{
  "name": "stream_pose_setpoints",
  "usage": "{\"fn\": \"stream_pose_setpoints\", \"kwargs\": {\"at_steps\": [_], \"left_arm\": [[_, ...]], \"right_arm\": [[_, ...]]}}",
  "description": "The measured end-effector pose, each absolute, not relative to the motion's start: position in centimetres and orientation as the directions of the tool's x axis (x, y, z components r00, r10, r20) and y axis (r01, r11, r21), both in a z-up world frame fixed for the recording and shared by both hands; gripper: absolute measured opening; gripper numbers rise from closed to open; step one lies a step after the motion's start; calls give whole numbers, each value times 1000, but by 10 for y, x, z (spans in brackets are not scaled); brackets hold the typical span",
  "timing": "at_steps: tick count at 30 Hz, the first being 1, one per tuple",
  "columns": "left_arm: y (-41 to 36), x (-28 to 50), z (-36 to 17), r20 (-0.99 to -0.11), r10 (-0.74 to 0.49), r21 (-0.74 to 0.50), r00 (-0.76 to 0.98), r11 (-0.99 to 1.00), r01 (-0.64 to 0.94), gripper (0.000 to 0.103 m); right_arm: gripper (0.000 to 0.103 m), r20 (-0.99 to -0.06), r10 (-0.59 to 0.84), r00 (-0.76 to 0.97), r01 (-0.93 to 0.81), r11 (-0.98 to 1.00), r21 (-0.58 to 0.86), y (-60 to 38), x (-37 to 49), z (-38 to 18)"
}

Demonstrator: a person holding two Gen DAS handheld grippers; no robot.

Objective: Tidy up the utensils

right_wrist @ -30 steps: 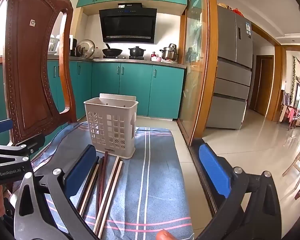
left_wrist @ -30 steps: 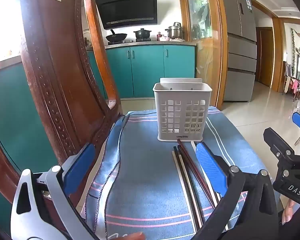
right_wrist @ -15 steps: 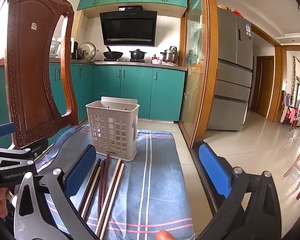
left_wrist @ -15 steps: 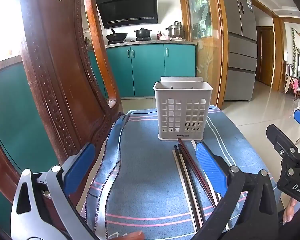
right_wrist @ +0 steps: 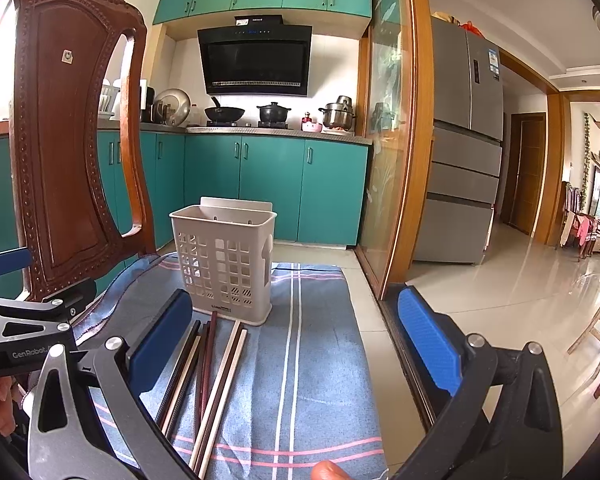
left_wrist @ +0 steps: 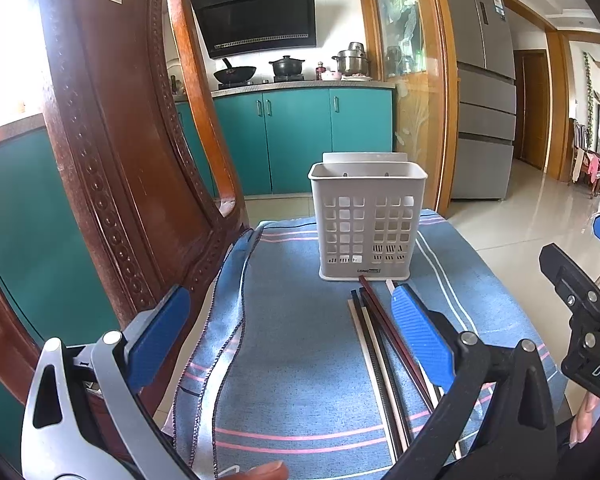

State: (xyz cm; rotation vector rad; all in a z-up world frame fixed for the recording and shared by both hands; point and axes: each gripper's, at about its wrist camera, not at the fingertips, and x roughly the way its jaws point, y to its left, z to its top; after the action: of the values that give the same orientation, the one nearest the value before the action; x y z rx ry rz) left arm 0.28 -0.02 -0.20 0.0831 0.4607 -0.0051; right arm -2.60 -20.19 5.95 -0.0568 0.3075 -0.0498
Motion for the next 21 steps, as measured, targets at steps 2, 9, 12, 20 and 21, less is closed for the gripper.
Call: {"fn": "stream_pose_setpoints", "kwargs": {"at_steps": [2,9,12,20,21], "left_arm": [[0,3,-2,-446,12,78,895,997,26,100],[1,1,-2,-447,15,76,895,997,22,100],[3,1,-1,-446,14,71,895,997,20,100],[4,0,-1,-447,18,76,894,997,18,100],[5,-1,-1,-448,17,75,894,997,19,100]], "right_arm": [[101,-300,-55,952,38,997,-63,-201,-26,60],[101,-295,-59,954,32,995,-95,-193,-25,57],[101,-293,-60,954,30,994,-105,-192,-26,56],[101,-290,-62,955,31,993,-113,-190,-26,55],[101,-290,-62,955,31,993,-112,-190,-26,55]]}}
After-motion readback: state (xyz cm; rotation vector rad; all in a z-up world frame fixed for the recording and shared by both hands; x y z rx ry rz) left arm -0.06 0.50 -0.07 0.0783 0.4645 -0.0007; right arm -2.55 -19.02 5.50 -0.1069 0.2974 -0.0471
